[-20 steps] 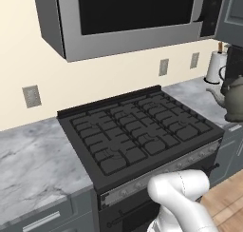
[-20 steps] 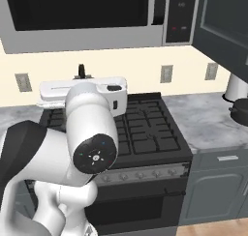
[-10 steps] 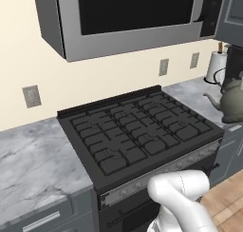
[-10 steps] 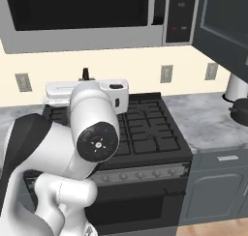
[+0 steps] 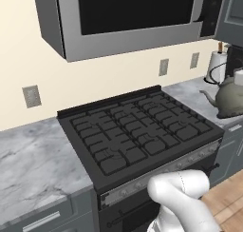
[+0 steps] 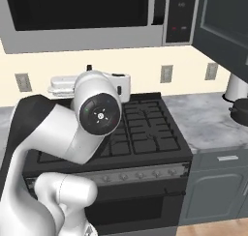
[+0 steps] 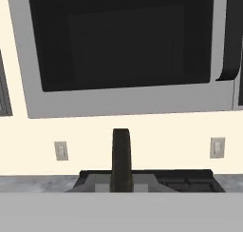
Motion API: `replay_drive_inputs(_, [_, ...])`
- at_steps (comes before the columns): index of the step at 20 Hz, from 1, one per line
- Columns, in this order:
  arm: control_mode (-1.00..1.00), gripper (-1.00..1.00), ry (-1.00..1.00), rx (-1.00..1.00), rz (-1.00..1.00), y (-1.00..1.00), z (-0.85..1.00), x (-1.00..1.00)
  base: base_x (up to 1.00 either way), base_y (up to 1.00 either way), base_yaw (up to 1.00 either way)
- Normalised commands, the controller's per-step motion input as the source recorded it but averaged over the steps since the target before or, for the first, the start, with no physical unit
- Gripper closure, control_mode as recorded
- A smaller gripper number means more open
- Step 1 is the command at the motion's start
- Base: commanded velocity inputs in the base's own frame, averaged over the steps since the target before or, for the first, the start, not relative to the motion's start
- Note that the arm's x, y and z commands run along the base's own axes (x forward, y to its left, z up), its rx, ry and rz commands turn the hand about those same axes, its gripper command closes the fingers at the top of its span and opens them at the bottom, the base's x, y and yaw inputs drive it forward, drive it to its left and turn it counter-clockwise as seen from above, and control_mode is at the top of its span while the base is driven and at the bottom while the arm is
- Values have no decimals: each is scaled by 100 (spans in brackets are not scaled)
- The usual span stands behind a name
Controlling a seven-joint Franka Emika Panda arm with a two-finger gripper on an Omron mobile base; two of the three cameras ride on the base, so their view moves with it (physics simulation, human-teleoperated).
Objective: Pick the kettle from the cabinet and place it on a stove burner. Then pick the pot from the counter and place it on another stove burner. Finally, turn both burners on.
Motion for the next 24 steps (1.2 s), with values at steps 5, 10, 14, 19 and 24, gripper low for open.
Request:
replay_drive_inputs(5, [-100, 100, 0, 0, 0, -5, 0, 0, 0, 0, 0])
replay_drive_inputs(10, [-100, 100, 1, -2, 0, 0, -9, 1, 0, 0, 0])
replay_drive_inputs(14, [-100, 100, 5, -7, 0, 0, -16, 13, 0, 0, 0])
replay_drive_inputs(19, [-100, 100, 7, -6, 0, 2, -19, 18, 0, 0, 0])
replay_drive_inputs(24, [-100, 100, 7, -4, 0, 3, -16, 26, 0, 0, 0])
